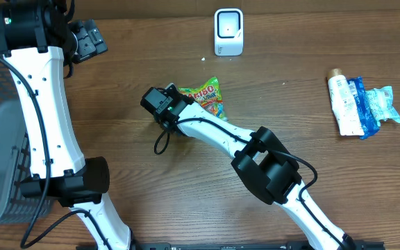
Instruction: Scan the item barcode
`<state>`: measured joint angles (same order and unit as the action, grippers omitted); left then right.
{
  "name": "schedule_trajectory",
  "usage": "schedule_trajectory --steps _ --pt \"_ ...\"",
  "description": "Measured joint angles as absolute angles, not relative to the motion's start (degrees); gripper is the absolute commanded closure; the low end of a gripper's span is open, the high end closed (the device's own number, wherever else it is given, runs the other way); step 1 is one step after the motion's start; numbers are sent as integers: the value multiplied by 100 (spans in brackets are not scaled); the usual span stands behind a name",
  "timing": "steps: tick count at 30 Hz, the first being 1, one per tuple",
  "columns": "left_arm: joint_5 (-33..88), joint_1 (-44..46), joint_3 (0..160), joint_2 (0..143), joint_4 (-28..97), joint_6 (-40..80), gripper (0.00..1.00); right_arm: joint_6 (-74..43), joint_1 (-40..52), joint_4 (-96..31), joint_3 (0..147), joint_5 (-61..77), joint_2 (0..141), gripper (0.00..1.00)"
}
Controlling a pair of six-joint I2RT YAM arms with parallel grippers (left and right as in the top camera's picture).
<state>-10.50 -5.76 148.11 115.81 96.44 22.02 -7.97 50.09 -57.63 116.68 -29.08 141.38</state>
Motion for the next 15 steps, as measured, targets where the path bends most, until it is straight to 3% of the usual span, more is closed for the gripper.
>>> schedule_trajectory --steps 8,15 --pt "-1052 -576 14811 11581 9642 2202 0 -910 4971 -6643 11867 -2783 14162 96" --pt "-1050 -576 14811 11581 9642 2202 0 -434 4580 -6840 12049 -399 13880 96"
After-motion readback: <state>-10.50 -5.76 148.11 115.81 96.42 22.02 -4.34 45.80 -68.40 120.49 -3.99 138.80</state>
